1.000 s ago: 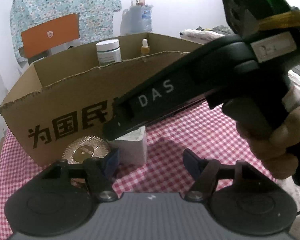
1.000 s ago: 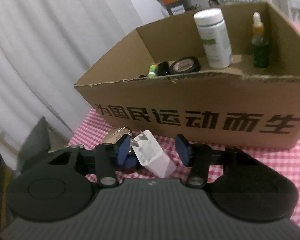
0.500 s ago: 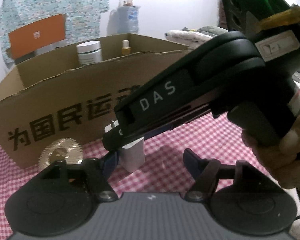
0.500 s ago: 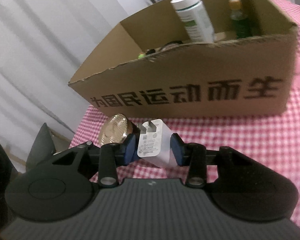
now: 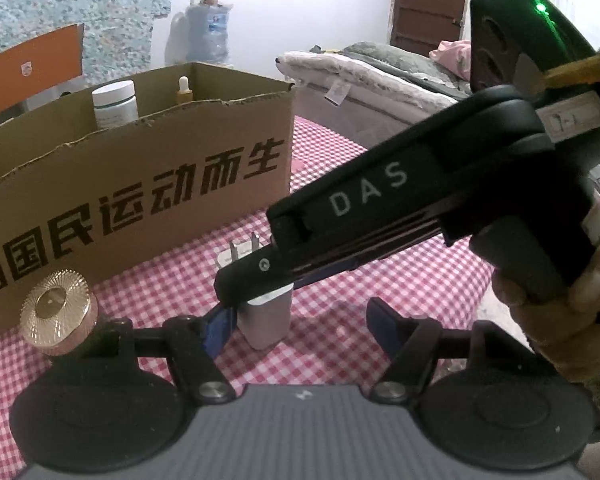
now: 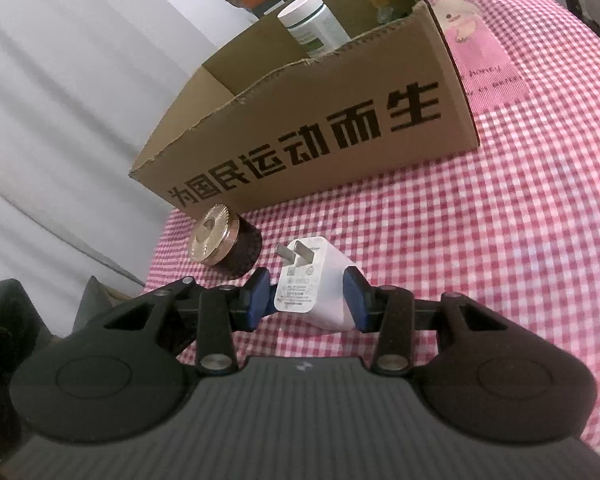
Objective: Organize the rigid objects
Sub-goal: 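Grasp the white charger plug with the right tool, then lift the white charger plug off the table with the right tool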
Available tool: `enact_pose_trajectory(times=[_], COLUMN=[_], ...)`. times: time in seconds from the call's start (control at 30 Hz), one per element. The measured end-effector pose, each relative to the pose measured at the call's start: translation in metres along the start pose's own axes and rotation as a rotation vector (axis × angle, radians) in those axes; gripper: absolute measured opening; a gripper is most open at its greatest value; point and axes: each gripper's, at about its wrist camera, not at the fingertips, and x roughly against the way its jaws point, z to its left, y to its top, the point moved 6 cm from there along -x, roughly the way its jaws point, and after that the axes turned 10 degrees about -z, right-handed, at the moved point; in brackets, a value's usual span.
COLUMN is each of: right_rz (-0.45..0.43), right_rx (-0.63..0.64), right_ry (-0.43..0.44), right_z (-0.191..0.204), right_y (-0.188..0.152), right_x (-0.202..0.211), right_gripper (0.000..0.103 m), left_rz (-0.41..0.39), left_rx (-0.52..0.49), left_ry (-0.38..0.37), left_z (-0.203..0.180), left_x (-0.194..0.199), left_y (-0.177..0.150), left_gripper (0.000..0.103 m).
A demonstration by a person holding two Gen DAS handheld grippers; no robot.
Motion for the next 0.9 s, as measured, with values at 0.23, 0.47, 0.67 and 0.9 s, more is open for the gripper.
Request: enact_pose_trajectory(times=[0.23, 0.47, 0.67, 0.9], right_rz=[-0.017, -0.033, -0.039, -0.046], right_rx=[-0.036, -0.049, -0.047, -0.079], right_ry=[0.011, 0.006, 0.002, 0.013], right_z=[-0.006, -0.011, -0.008, -0.011], right_y=[0.000, 0.002, 0.005, 0.009], right_x=[0.003, 0.011, 0.005, -0.004], right_gripper=[0.042, 0.042, 0.042, 0.040], left_rz=[-0.001, 0.006, 0.013, 0.017], left_rx=[-0.022, -0.056, -0.047, -0.013], left_ry=[0.037, 0.111, 0.147, 0.176], left_z=[-0.002, 0.004, 0.010, 0.016], left_x=[-0.002, -0.018, -0.027, -0.034], left_y=[0.001, 0.006, 0.007, 0.006], left_gripper=[0.068, 0.053, 0.040, 0.030])
